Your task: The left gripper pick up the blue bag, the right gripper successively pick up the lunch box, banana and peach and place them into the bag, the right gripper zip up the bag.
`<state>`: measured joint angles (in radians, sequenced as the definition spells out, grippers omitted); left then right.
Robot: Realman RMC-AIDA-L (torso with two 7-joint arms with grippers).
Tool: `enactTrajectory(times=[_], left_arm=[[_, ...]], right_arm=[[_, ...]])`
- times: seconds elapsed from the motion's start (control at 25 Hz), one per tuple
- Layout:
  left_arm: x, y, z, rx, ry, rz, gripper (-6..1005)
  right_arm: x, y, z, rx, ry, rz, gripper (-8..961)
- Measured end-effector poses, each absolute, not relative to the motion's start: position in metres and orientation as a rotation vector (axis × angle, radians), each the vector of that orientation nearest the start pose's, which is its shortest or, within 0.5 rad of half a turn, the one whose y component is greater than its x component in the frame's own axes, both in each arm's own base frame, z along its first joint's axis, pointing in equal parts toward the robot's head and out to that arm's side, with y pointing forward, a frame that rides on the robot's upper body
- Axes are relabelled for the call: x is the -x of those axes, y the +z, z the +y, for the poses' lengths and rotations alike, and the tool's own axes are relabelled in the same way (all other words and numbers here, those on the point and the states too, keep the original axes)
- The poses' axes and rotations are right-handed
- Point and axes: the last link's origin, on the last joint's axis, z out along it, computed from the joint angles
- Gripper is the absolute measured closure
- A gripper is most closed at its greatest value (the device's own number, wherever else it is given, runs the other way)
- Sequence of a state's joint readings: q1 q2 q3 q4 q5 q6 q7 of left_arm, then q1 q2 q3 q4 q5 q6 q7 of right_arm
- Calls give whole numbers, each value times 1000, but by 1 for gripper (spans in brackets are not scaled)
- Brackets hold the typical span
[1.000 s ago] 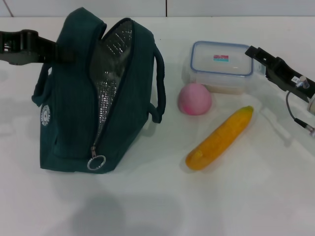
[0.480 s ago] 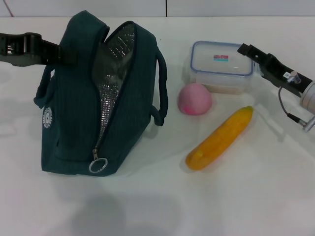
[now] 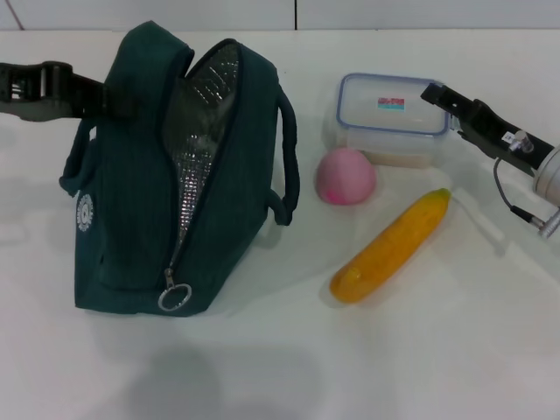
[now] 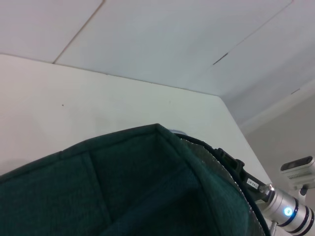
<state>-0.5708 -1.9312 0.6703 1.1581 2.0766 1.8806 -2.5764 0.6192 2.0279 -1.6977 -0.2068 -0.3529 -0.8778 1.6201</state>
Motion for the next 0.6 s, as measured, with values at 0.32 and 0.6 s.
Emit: enactTrajectory(times=[0.32,0.6], left_arm=[[217,128,342,2502,-525,-1601,959],[218,128,341,2502,-524,-1600,958]], right_arm=[[-281,-44,385,1734,1144,1642,291],[-282,-44,385,1728,1144,1644,571]])
